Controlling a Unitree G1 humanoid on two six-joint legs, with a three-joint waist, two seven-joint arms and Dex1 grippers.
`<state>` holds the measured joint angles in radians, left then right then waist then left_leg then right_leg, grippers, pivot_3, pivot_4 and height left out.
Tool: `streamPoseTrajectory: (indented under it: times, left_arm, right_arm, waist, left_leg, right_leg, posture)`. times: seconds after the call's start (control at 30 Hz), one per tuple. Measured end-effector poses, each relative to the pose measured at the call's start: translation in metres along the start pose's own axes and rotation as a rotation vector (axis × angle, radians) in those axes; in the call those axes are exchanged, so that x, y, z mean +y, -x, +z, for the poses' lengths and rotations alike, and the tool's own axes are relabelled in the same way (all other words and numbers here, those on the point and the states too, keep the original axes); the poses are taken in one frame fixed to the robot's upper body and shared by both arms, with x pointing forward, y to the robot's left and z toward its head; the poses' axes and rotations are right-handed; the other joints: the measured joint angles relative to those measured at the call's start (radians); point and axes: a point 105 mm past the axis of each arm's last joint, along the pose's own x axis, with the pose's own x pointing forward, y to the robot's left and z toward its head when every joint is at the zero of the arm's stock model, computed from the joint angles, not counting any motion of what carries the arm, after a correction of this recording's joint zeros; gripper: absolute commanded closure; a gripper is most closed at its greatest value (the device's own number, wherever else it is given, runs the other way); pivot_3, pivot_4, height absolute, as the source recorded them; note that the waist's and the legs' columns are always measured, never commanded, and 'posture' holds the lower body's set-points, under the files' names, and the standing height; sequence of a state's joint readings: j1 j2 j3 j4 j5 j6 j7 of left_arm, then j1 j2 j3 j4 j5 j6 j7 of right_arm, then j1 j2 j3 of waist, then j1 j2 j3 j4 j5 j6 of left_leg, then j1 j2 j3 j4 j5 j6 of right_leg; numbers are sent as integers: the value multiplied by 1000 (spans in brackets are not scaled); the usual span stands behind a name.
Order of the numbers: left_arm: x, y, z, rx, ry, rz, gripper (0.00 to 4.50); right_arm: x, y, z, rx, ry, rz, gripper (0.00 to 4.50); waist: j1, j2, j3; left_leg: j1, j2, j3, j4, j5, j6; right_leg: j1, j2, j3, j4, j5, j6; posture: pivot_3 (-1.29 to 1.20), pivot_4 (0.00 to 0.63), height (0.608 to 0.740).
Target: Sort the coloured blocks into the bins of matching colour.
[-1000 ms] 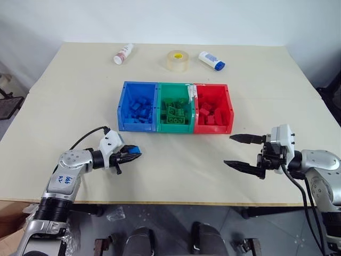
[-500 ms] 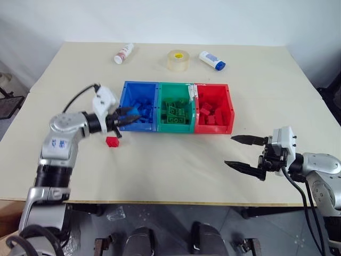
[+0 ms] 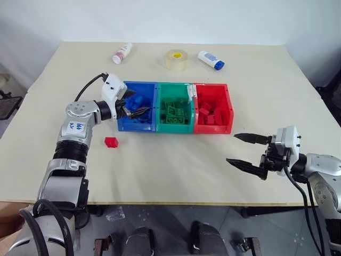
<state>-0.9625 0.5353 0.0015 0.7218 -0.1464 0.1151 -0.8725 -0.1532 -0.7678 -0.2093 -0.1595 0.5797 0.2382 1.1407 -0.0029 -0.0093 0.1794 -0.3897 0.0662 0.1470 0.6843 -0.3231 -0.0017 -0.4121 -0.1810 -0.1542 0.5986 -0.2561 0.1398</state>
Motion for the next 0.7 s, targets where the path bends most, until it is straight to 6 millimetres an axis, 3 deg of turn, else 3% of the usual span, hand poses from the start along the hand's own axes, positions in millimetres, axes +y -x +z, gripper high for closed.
streamPoseTrajectory:
  times: [0.13,0.27,0.47,0.7]
  left_arm:
    - [0,20,6,-17,-46,-14,21]
    - [-12,57,-2,-22,-59,-45,21]
    - [-33,150,-39,75,-5,52,21]
    - [-58,240,-83,232,140,192,21]
  right_arm:
    - [-2,-3,6,-11,20,23,0]
    - [-7,-4,9,-18,26,51,0]
    - [-16,-2,8,-17,15,122,0]
    - [-18,-4,6,-9,6,221,0]
  waist:
    - [-8,0,0]
    - [-23,0,0]
    - [-32,0,0]
    - [-19,0,0]
  left_leg:
    - [0,0,0,0,0,0]
    - [0,0,0,0,0,0]
    - [1,1,0,-1,0,0]
    - [1,1,0,-1,0,0]
  right_leg:
    - [0,0,0,0,0,0]
    - [0,0,1,1,0,0]
    - [-1,0,2,2,0,0]
    - [-1,-1,1,2,0,-1]
  posture:
    - [0,150,740]
    - [0,150,740]
    - [0,150,740]
    - [0,150,740]
